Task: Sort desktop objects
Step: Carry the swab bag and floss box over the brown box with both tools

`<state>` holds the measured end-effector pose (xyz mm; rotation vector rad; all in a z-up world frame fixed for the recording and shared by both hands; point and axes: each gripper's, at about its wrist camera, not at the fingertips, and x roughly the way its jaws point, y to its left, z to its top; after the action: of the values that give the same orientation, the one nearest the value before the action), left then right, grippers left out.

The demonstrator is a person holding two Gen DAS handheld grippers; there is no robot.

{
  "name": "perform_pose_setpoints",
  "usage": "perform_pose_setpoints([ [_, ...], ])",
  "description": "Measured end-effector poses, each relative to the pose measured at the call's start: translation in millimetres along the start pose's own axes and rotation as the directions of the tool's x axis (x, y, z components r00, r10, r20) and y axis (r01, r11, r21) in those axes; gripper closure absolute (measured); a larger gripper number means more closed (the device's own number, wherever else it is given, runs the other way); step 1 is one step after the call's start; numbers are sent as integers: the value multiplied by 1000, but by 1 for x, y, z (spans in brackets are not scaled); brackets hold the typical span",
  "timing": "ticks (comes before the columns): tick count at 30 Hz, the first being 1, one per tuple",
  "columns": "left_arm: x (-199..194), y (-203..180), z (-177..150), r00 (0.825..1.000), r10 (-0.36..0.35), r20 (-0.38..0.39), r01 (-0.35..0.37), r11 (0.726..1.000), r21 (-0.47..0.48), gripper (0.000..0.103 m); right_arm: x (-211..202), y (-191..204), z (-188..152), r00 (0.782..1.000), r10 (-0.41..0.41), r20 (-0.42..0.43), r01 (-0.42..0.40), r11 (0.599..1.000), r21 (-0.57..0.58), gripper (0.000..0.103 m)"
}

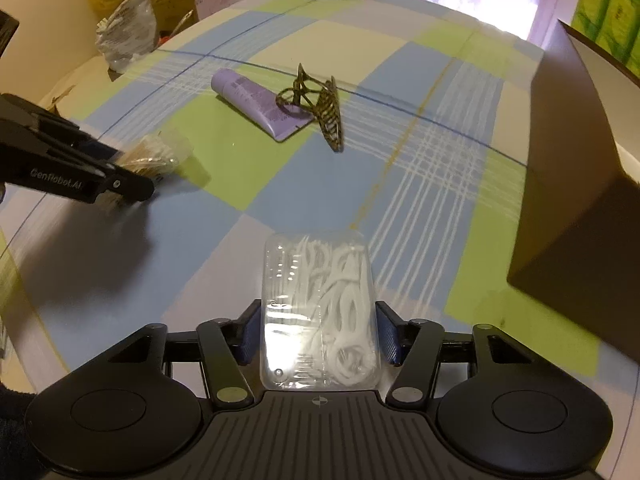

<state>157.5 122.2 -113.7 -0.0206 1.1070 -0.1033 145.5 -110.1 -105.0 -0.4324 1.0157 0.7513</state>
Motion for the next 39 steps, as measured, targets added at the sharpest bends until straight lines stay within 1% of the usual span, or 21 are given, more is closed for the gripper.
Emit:
perform_pose_setpoints([
  [3, 0, -3, -1, 1000, -17, -1, 17, 1000, 18, 74, -6, 1, -9, 1000, -8, -7, 8, 1000, 23, 49],
  [4, 0, -5, -2, 1000, -25, -3, 26, 999, 26, 77, -9, 1, -13, 1000, -14, -10, 14, 999, 35, 49],
  [6, 0, -11, -3, 999, -52, -6, 52, 998, 41, 80, -14, -1, -21, 1000, -27, -14, 28, 997, 66, 49],
  [9, 1, -25, -4, 994, -104, -17, 105, 991, 81, 81, -24, -10, -33, 998, -54, -28, 57, 989, 138, 49],
  [11, 3, -38, -3, 989, -145, -27, 147, 983, 112, 82, -31, -20, -41, 997, -68, -39, 74, 979, 192, 49],
  [14, 6, -58, 0, 976, -211, -48, 216, 967, 134, 83, -44, -37, -53, 994, -97, -46, 105, 958, 266, 49],
  [17, 2, -78, 4, 965, -258, -38, 260, 953, 157, 83, -62, -54, -61, 994, -111, -22, 112, 937, 330, 49],
  [19, -5, -89, 9, 957, -290, -22, 290, 944, 160, 83, -76, -64, -62, 992, -123, 5, 114, 930, 350, 49],
  [22, -18, -103, 21, 951, -310, 19, 302, 938, 171, 83, -95, -79, -57, 991, -123, 59, 94, 928, 362, 49],
  [25, -32, -117, 35, 942, -328, 71, 312, 934, 173, 83, -111, -90, -43, 986, -112, 122, 64, 937, 344, 49],
  [28, -41, -133, 51, 931, -345, 115, 322, 930, 177, 83, -126, -103, -29, 976, -104, 190, 40, 948, 315, 49],
  [31, -46, -152, 73, 921, -358, 153, 329, 926, 186, 83, -138, -124, -16, 964, -104, 243, 27, 953, 302, 49],
  [35, -47, -179, 105, 910, -367, 193, 328, 922, 206, 83, -152, -162, 0, 950, -129, 284, 37, 951, 307, 49],
  [38, -46, -202, 131, 899, -379, 219, 331, 916, 226, 83, -154, -192, 14, 944, -166, 287, 76, 951, 301, 49],
  [39, -44, -210, 141, 898, -379, 226, 328, 916, 231, 83, -152, -202, 19, 944, -166, 286, 78, 952, 297, 49],
])
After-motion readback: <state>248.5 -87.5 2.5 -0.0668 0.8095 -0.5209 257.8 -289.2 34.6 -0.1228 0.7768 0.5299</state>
